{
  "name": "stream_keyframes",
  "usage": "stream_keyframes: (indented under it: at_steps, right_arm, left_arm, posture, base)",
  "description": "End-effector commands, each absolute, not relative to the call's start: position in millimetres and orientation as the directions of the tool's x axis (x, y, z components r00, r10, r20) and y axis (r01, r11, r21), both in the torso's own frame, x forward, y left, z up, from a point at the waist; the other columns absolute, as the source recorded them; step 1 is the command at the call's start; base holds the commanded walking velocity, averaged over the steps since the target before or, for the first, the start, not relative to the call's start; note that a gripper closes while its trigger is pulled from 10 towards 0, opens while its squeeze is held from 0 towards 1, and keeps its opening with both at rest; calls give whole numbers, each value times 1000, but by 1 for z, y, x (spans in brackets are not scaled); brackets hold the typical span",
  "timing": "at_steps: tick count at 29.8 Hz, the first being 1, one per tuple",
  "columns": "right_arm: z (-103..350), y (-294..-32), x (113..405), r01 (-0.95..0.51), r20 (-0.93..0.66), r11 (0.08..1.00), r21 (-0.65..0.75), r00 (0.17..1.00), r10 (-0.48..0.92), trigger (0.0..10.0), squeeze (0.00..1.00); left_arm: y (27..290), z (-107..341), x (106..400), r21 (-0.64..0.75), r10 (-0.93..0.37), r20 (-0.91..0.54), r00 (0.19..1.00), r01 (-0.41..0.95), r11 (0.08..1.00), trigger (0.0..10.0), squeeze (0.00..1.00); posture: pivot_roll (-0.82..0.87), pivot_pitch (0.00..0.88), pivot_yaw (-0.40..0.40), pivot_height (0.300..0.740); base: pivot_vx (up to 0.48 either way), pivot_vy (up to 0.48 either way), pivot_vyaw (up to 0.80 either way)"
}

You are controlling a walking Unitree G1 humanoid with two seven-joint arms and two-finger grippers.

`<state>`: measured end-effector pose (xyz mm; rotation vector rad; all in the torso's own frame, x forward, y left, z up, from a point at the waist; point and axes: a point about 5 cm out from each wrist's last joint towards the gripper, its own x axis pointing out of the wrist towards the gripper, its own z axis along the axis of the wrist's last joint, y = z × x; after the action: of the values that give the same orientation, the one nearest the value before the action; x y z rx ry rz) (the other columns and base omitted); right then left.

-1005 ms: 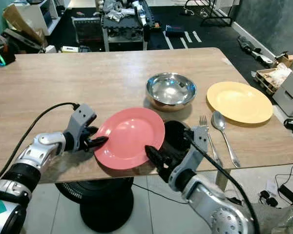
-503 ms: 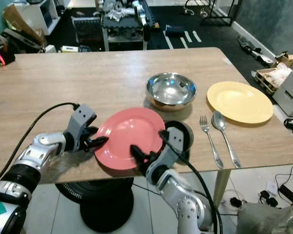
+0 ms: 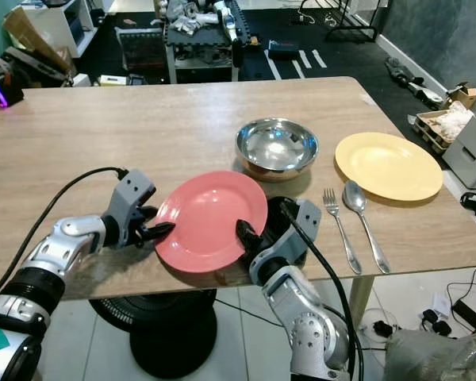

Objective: Setting the table

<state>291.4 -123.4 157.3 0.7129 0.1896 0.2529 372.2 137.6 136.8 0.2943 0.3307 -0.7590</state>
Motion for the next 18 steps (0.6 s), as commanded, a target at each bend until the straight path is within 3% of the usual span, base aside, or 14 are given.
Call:
stream_keyframes:
  at_steps: [1,10,14,16,18]
  right_arm:
    - [151,-116,284,-182,-95,703,688,937,337,0,0]
    - [156,-109,274,-263,-68,673,692,904,423,0,0]
    - [172,-107,266,-345,16,647,679,889,458,0,0]
    - [177,-107,264,-367,38,640,676,884,466,0,0]
    - [194,-106,258,-456,134,601,656,855,502,0,0]
  left_arm:
    - [146,66,339,16,-538,-666,517,731,683,10000,0]
    - [145,76,344,34,-552,-631,545,730,682,10000,0]
    - [135,128,355,64,-677,-348,649,737,673,10000,0]
    - [134,137,354,56,-695,-307,650,742,669,10000,0]
    - [131,180,346,70,-754,-121,645,764,642,10000,0]
  posture:
    - [-158,138,116,740]
    - [-144,130,120,740]
    - [-132,123,132,740]
    - [-132,123,132,740]
    - [-120,112,138,740]
  base:
    - [0,0,0]
    - [0,0,0]
    - [0,0,0]
    - [0,0,0]
    - [0,0,0]
